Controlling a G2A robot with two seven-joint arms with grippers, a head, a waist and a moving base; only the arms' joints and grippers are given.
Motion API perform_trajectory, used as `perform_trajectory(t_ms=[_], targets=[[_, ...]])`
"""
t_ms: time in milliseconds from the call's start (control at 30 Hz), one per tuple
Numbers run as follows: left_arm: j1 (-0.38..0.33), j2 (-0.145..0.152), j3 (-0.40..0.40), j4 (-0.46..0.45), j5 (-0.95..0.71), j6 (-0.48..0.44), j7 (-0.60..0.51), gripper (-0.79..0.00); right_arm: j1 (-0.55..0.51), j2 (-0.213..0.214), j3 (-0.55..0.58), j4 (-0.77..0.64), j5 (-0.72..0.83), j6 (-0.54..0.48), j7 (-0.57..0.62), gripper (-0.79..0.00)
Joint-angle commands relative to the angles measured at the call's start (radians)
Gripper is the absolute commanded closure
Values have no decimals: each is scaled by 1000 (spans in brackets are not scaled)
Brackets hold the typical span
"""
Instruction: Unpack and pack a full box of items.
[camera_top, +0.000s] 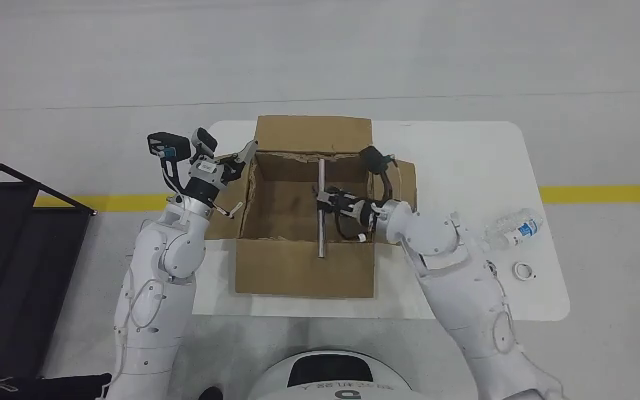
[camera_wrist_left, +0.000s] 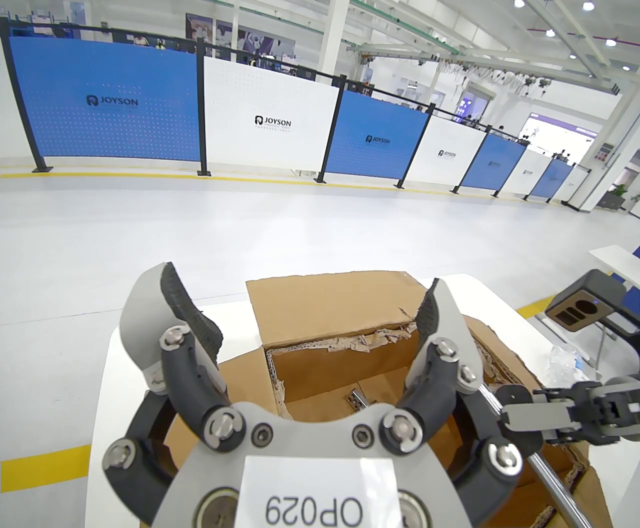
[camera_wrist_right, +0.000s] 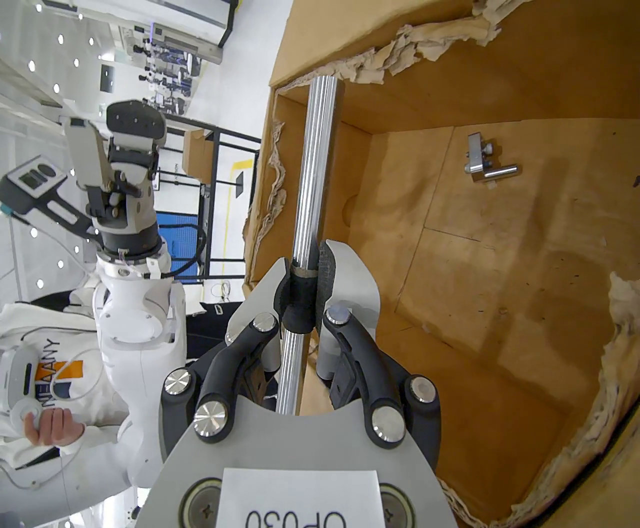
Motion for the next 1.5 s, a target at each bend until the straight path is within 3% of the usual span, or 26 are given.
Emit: perform_trajectory(t_ms=[0, 233, 533, 1167, 1200, 1233, 1267, 1333, 1467], targets=[[0, 0, 0, 0, 0, 0, 0, -785, 21, -2, 4, 17, 28, 52, -13, 0], [0, 0, 0, 0, 0, 0, 0, -785, 94, -8, -39, 97, -34, 229, -81, 0], [0, 0, 0, 0, 0, 0, 0, -785, 133, -21, -150, 170, -133, 266, -173, 0], [0, 0, 0, 0, 0, 0, 0, -785, 254, -62, -269, 392, -206, 397, -307, -6], [0, 0, 0, 0, 0, 0, 0, -785, 261, -65, -278, 402, -211, 403, -308, -58], [0, 0, 0, 0, 0, 0, 0, -785, 267, -67, -286, 411, -215, 408, -307, -185], [0, 0, 0, 0, 0, 0, 0, -785, 273, -70, -291, 417, -216, 410, -305, -259], [0, 0, 0, 0, 0, 0, 0, -785, 280, -73, -296, 424, -216, 412, -304, -348], [0, 0, 0, 0, 0, 0, 0, -785, 282, -75, -282, 415, -211, 421, -314, -366]])
